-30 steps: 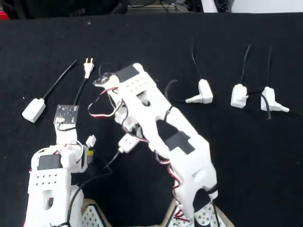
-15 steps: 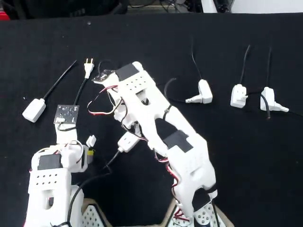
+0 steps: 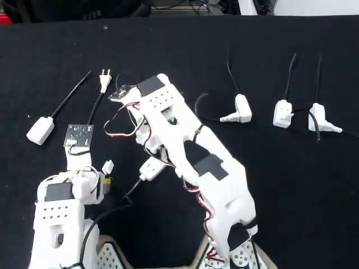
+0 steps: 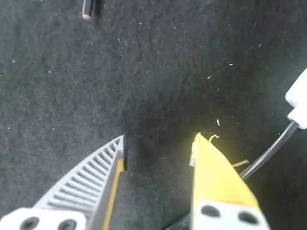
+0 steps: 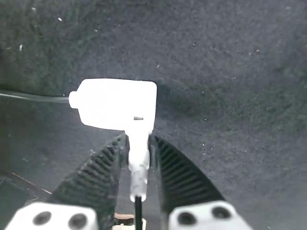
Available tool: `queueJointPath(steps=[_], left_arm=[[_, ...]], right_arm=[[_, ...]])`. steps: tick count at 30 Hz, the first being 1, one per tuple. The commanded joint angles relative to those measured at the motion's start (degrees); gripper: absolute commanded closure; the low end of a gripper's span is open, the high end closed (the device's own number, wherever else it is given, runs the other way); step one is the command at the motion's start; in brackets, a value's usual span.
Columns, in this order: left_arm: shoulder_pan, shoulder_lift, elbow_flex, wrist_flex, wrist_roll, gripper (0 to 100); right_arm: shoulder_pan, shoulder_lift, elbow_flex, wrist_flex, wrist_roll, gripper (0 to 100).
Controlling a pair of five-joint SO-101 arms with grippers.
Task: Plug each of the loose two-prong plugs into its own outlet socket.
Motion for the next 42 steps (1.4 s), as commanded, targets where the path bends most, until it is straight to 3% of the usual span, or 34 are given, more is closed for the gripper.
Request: queueJointPath(steps=[1, 12, 21, 26, 28, 37, 42], left_arm=[[-0.5, -1.1, -0.2, -1.0, -0.1, 78], [-0.7, -1.2, -0.2, -1.0, -0.1, 78], [-0.8, -1.4, -0.2, -1.0, 0.0, 78], [-3.6, -1.4, -0.7, -1.2, 0.8, 78], [-6.5, -1.4, -0.7, -2.8, 3.6, 77], [-23.3, -1.4, -1.0, -9.1, 15.5, 77], [-26.7, -1.4, -1.5, -8.6, 18.2, 69]], right_arm=[[-0.9, 2.6, -0.5, -0.4, 0.2, 98.8], [-1.0, 3.7, 0.1, -4.7, -3.3, 98.8], [-1.8, -10.9, 15.2, -15.3, -4.7, 97.8], [-1.8, -13.8, 17.9, -17.1, -3.8, 74.8], [-2.2, -14.6, 16.9, -17.1, -0.6, 70.5], [-8.7, -18.9, 14.1, -13.6, 18.1, 76.7], [-9.1, -19.5, 20.4, -16.5, 27.7, 69.2]])
